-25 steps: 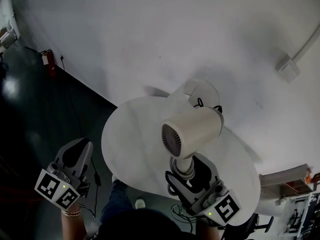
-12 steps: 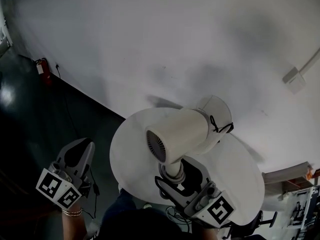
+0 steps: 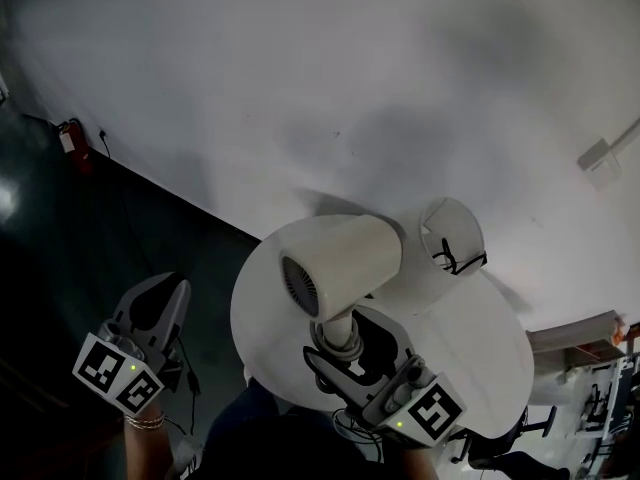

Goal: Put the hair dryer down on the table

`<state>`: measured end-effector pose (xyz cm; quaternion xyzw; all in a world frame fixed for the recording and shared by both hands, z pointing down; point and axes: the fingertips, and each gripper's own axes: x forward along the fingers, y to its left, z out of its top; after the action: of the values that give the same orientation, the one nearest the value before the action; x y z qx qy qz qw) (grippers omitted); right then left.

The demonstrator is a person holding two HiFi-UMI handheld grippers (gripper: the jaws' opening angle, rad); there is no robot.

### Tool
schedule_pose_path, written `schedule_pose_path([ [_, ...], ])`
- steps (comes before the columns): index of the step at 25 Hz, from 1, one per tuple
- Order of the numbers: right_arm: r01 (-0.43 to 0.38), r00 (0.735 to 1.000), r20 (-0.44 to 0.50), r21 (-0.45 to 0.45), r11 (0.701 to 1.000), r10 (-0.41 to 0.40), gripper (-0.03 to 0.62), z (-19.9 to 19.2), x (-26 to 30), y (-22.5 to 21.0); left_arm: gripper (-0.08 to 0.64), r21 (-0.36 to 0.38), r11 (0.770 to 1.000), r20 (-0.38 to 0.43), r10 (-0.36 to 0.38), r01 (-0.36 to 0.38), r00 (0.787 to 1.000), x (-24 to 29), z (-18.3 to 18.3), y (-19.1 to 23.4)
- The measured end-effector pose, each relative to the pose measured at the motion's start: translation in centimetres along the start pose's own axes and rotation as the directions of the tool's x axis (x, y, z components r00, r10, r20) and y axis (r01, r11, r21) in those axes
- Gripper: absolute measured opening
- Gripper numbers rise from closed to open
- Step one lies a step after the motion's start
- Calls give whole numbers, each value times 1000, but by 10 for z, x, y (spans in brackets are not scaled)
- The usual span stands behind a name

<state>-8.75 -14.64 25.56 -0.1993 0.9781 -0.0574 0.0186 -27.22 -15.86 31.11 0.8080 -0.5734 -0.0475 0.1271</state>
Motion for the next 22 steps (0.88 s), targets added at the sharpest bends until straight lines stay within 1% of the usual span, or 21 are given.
schedule_pose_path([
  [4, 21, 999, -35, 15, 1000, -20, 285, -17, 15, -5, 38, -9, 1000, -19, -22, 22, 1000, 10, -9, 14],
  [8, 29, 997, -79, 24, 999, -27, 285, -33, 29, -10, 39, -9, 999, -31, -34, 33, 999, 20, -15, 25],
  [12, 37, 992, -119, 32, 999, -33, 285, -48, 42, -16, 39, -26, 998, -50, -54, 52, 997, 29, -23, 32],
  [16, 59, 985, -166, 56, 997, -49, 285, -67, 53, -24, 38, -14, 998, -83, -69, 68, 994, 36, -33, 39],
  [22, 92, 971, -228, 99, 991, -67, 285, -94, 62, -37, 38, -54, 996, -104, -82, 77, 991, 47, -46, 50],
])
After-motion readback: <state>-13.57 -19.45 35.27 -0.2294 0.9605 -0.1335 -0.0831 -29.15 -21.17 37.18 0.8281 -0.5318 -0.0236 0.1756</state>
